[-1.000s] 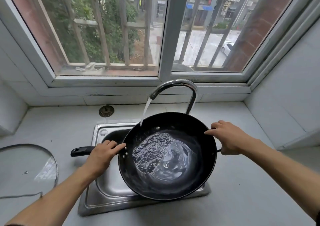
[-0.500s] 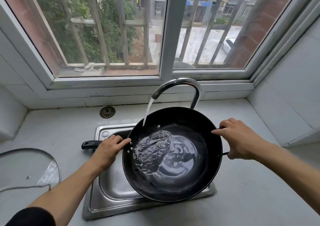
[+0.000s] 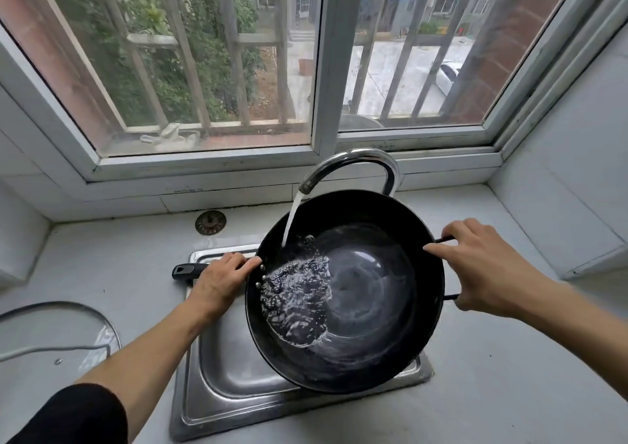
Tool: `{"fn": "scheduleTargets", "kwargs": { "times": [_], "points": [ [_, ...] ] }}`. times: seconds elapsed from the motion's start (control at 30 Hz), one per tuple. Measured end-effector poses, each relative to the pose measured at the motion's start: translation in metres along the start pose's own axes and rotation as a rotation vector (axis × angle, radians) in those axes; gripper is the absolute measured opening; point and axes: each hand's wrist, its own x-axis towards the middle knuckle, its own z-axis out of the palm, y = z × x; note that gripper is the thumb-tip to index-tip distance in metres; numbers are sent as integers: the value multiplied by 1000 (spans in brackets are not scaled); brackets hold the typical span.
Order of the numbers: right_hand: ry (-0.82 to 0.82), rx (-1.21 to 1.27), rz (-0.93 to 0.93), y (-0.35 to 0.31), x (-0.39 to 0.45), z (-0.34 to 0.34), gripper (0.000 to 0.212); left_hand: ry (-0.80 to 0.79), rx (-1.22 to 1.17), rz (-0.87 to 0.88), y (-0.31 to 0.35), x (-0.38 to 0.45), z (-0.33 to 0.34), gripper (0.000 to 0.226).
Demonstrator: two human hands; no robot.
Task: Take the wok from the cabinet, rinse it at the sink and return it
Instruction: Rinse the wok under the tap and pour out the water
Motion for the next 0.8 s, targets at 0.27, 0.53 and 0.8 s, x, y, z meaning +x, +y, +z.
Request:
{"fn": "scheduleTargets", "kwargs": {
  "times": [0.27,0.53,0.8],
  "points": [
    [63,-15,49,-3,-9,-5,79,-2,28,-21,-1,11,0,72],
    [267,16,79,-3,-15,17,89,-31,50,-7,-3,23,-1,79],
    [287,84,124,-10,-14,46,92,-17,116,-7,-9,29,-7,65]
  ]
}}
